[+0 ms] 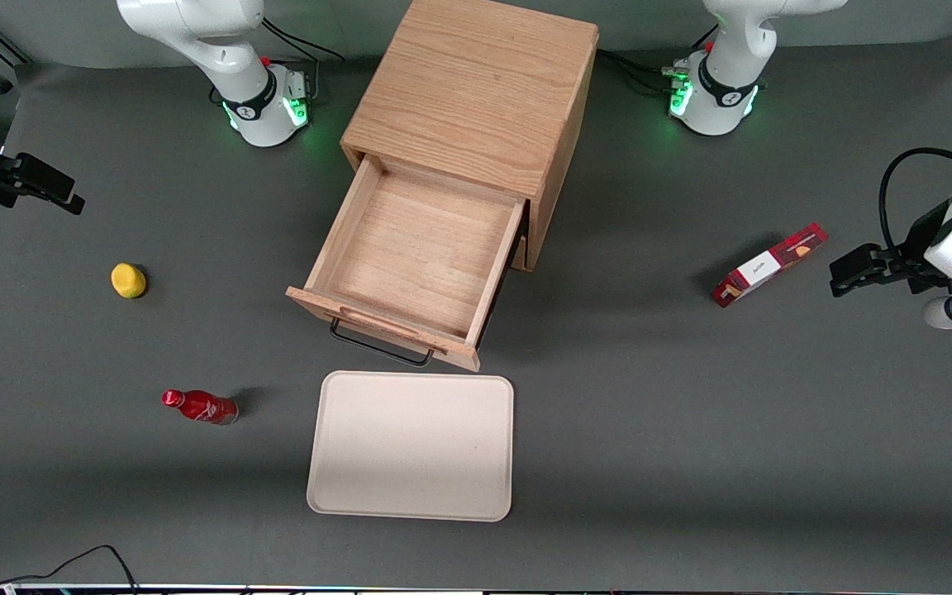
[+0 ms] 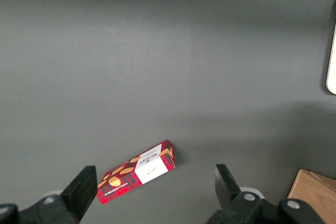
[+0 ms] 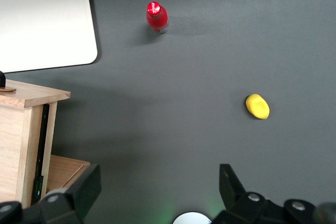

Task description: Close top drawer

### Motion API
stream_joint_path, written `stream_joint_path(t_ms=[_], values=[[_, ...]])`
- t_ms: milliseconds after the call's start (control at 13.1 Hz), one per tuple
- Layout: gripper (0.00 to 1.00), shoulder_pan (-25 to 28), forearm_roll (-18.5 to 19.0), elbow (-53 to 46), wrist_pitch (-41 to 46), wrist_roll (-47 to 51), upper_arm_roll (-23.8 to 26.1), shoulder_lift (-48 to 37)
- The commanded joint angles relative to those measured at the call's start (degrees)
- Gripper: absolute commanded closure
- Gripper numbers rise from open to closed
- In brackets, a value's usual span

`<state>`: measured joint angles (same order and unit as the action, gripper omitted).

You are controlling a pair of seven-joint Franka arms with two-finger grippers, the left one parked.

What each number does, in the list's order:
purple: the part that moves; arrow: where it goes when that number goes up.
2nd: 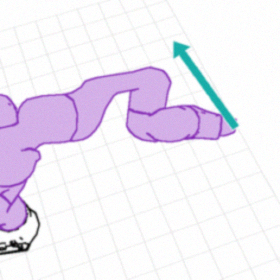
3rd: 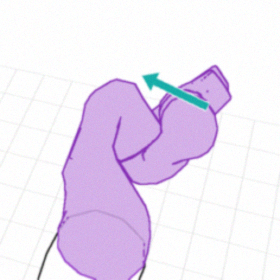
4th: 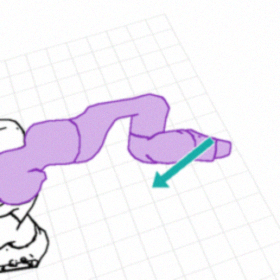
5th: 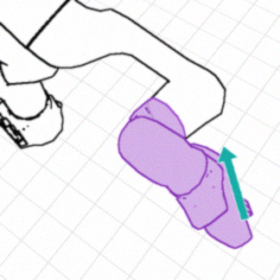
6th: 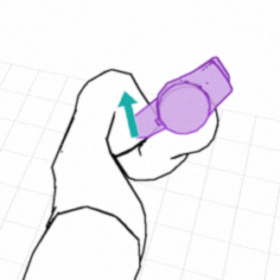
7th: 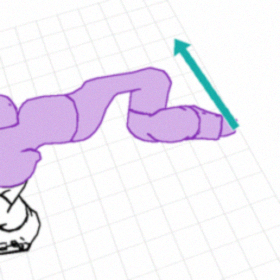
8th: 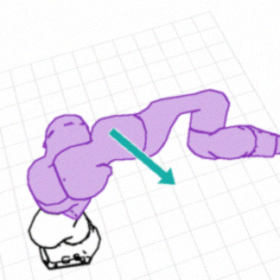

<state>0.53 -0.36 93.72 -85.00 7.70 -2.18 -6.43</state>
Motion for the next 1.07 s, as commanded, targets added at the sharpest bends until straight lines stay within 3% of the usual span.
stream_joint_path(t_ms=[0, 611, 993], values=[[0.00, 0.1, -0.6, -0.9, 1.1, 0.3, -0.1, 0.5], [0.00, 0.3, -0.5, -2.6, 5.4, 0.4, -0.2, 0.0], [0.00, 0.4, -0.3, -8.5, 5.9, 0.3, 0.8, 2.6]])
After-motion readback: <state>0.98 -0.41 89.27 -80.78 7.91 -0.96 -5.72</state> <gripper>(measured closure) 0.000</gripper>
